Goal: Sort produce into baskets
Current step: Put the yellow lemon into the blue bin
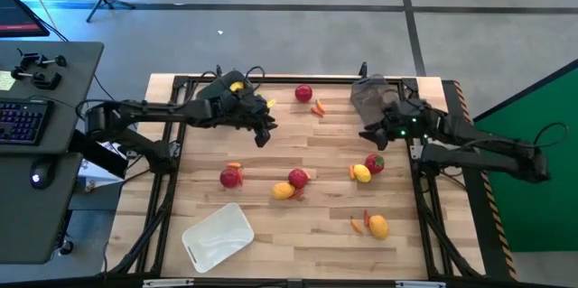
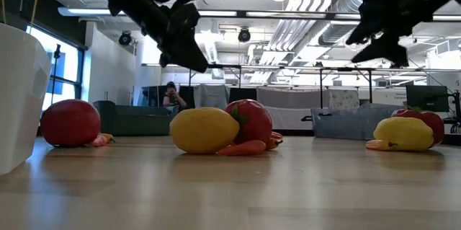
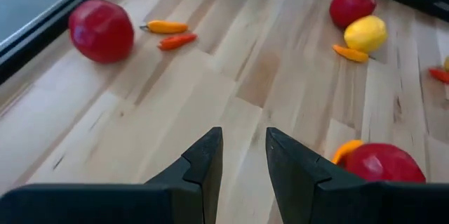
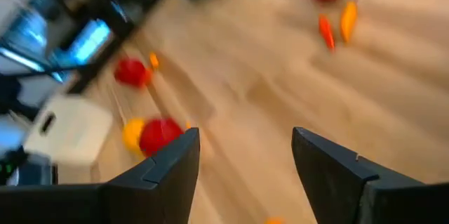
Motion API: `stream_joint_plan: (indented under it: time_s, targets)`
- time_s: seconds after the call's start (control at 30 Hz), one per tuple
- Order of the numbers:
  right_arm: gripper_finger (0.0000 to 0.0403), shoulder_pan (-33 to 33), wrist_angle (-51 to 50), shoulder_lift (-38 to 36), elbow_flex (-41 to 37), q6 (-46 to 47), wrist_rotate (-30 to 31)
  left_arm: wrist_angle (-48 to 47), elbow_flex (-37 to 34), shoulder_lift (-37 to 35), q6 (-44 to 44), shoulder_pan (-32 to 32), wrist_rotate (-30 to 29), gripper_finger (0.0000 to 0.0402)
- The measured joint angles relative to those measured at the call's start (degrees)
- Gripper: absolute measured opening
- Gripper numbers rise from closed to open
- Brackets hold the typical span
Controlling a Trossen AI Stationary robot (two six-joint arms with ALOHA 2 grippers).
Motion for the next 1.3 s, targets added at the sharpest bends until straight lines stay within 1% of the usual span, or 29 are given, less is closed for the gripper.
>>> stream_joint_plan:
  time_s: [0.1, 0.23, 0.33, 0.43, 0.63, 0.73, 0.83, 0.97, 1.13, 1.3]
  targets:
    - [0.0218, 2.7, -10.4, 5.3, 5.9, 1.1, 0.1, 0.6, 0.0, 1.6, 2.0, -0.1, 0.0, 0.0095]
    - [0.0218, 6.4, -19.3, 13.5, 12.1, 4.1, 0.3, 2.0, 0.0, 2.9, 2.6, 0.6, -0.1, 0.0095]
    - [0.0218, 9.2, -21.5, 20.3, 15.4, 4.4, 0.3, 2.7, 0.0, 3.2, 2.7, 0.9, -0.4, 0.0095]
    - [0.0218, 10.8, -21.6, 27.3, 17.9, 2.7, -0.8, 4.6, 0.0, 3.2, 2.7, 1.0, -0.6, 0.0095]
    - [0.0218, 10.8, -23.1, 40.2, 21.7, 0.4, -7.7, 4.3, 0.0, 3.2, 4.6, 1.0, 0.1, 0.0095]
    - [0.0218, 10.8, -24.7, 45.1, 23.7, -2.2, -8.9, 4.1, 0.0, 3.0, 5.0, 1.0, 0.1, 0.0095]
    - [0.0218, 10.8, -28.1, 49.1, 25.1, -4.8, -8.6, 4.1, 0.0, 2.9, 5.3, 1.0, -0.2, 0.0095]
    - [0.0218, 10.8, -31.1, 53.6, 25.9, -10.0, -7.4, 4.7, 0.0, 2.9, 1.4, 0.9, -0.5, 0.0095]
    - [0.0218, 11.3, -31.1, 57.5, 25.9, -15.3, -5.5, 5.0, 0.0, 2.9, 1.5, 0.9, -1.1, 0.0095]
    - [0.0218, 11.3, -30.1, 60.0, 25.9, -16.8, -6.1, 5.2, 0.0, 2.9, 1.2, 0.9, -1.2, 0.0095]
